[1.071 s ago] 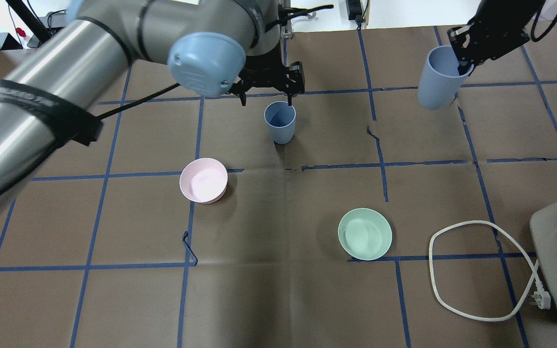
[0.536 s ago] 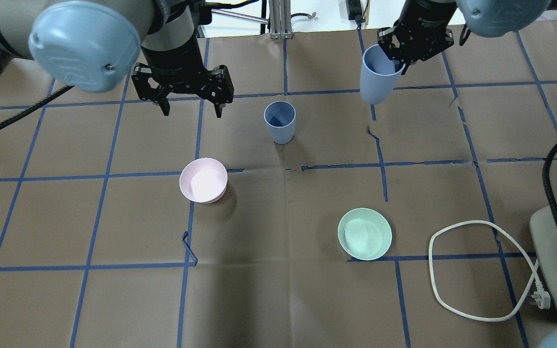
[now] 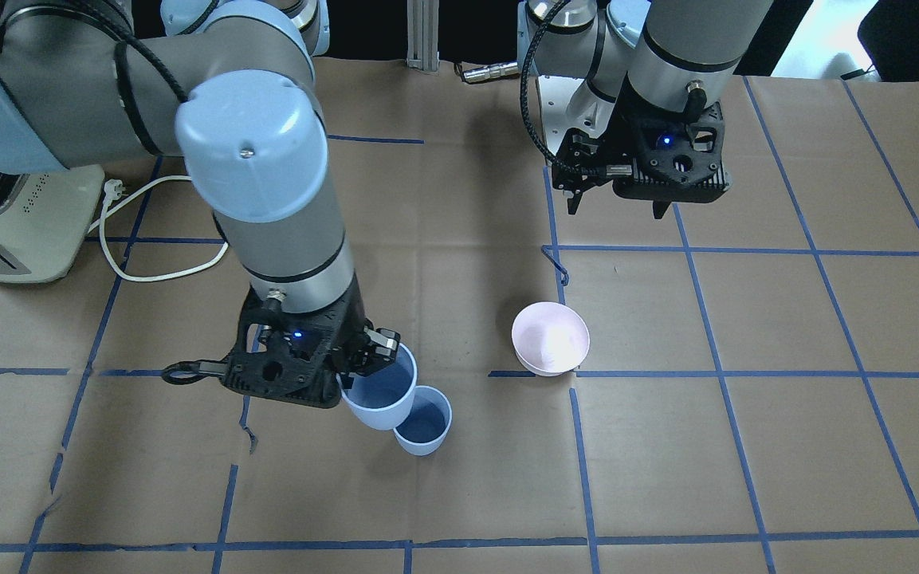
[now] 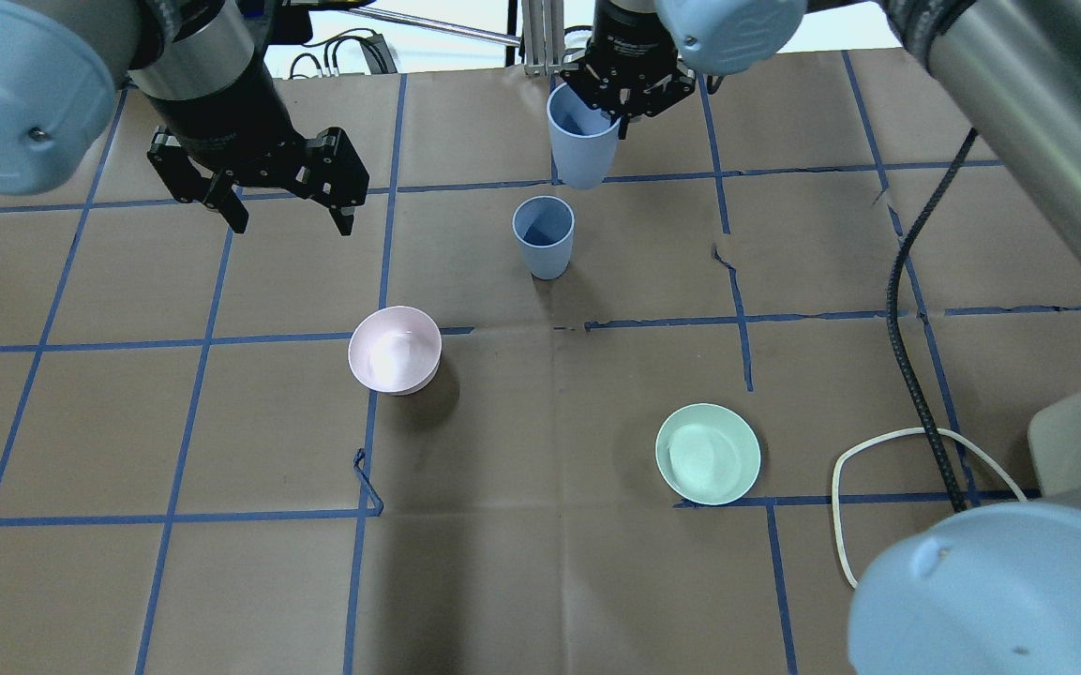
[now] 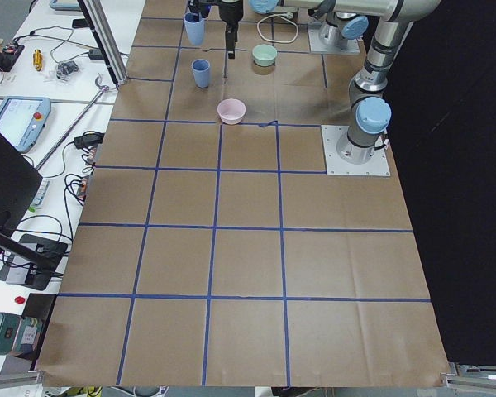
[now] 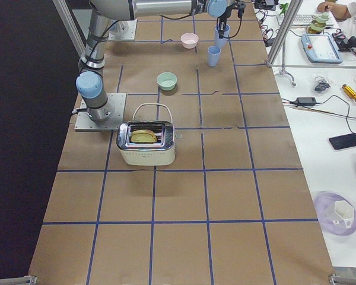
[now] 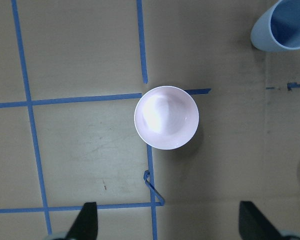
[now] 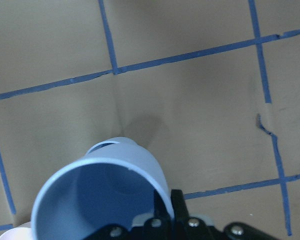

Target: Stack blue cups with both arms

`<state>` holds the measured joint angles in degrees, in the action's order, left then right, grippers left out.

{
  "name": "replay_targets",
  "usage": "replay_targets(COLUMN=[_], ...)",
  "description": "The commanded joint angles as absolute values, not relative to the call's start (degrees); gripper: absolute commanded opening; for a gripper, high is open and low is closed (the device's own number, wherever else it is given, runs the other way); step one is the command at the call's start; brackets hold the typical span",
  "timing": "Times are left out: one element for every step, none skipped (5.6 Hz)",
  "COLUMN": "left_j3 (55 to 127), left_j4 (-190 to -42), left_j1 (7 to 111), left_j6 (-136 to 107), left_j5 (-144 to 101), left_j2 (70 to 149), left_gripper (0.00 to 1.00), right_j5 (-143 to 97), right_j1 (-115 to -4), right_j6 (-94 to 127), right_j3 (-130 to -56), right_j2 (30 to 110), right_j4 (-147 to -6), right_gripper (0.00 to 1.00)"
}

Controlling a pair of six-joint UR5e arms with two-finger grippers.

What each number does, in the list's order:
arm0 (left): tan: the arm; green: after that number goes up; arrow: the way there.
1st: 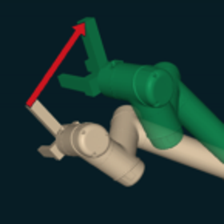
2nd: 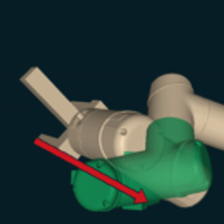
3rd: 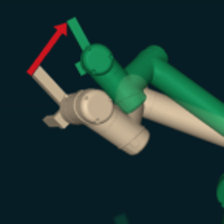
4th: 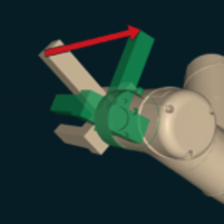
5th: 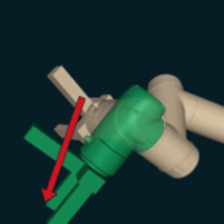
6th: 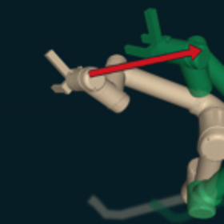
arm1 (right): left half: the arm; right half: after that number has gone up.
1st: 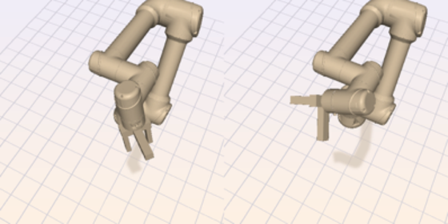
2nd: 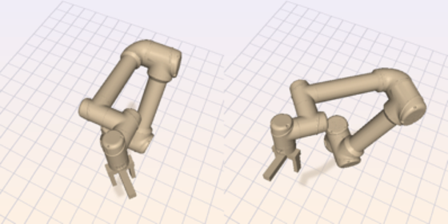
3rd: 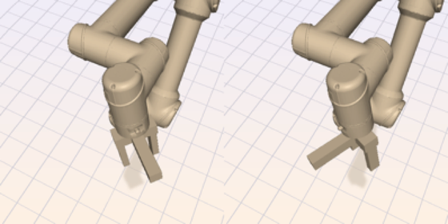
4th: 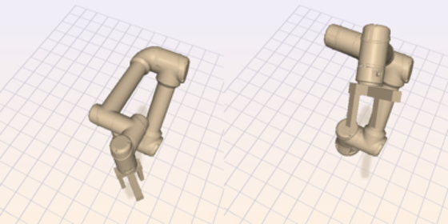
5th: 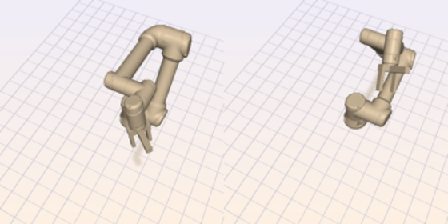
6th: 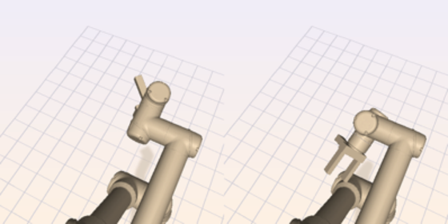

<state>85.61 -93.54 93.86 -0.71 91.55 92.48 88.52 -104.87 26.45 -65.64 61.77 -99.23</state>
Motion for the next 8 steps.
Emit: replay_targets(left_j3=[85.69, 85.69, 85.69, 85.69, 85.78, 85.78, 85.78, 85.78], left_j4=[-94.48, -94.57, -94.57, -94.57, -94.57, -94.57, -94.57, -94.57], left_j1=[93.69, 93.69, 93.69, 93.69, 93.69, 93.69, 93.69, 93.69], left_j6=[-0.97, -0.97, -0.97, -0.97, -0.97, -0.97, -0.97, -0.97], left_j5=[91.58, 91.58, 91.58, 91.58, 91.58, 91.58, 91.58, 91.58], left_j2=[91.76, 91.76, 91.76, 91.76, 91.76, 91.76, 91.76, 91.76], left_gripper=[0.99, 0.99, 0.99, 0.99, 0.99, 0.99, 0.99, 0.99], right_j5=[88.51, 88.51, 88.51, 88.33, 88.33, 88.24, 87.20, 85.45], right_j1=[-106.70, -106.70, -106.70, -106.70, -106.79, -106.79, -106.79, -106.79], right_j6=[29.18, 29.01, 28.92, 28.48, 28.48, 28.39, 28.30, 28.04], right_j3=[-64.16, -64.86, -66.26, -67.57, -67.59, -67.59, -67.59, -67.24], right_j2=[57.93, 56.96, 56.69, 56.43, 55.12, 54.59, 54.41, 54.75], right_j4=[-99.40, -99.40, -99.40, -100.45, -102.03, -102.48, -105.35, -105.38], right_gripper=[0.08, 0.08, 0.08, 0.08, 0.08, 0.10, 0.57, 1.00])
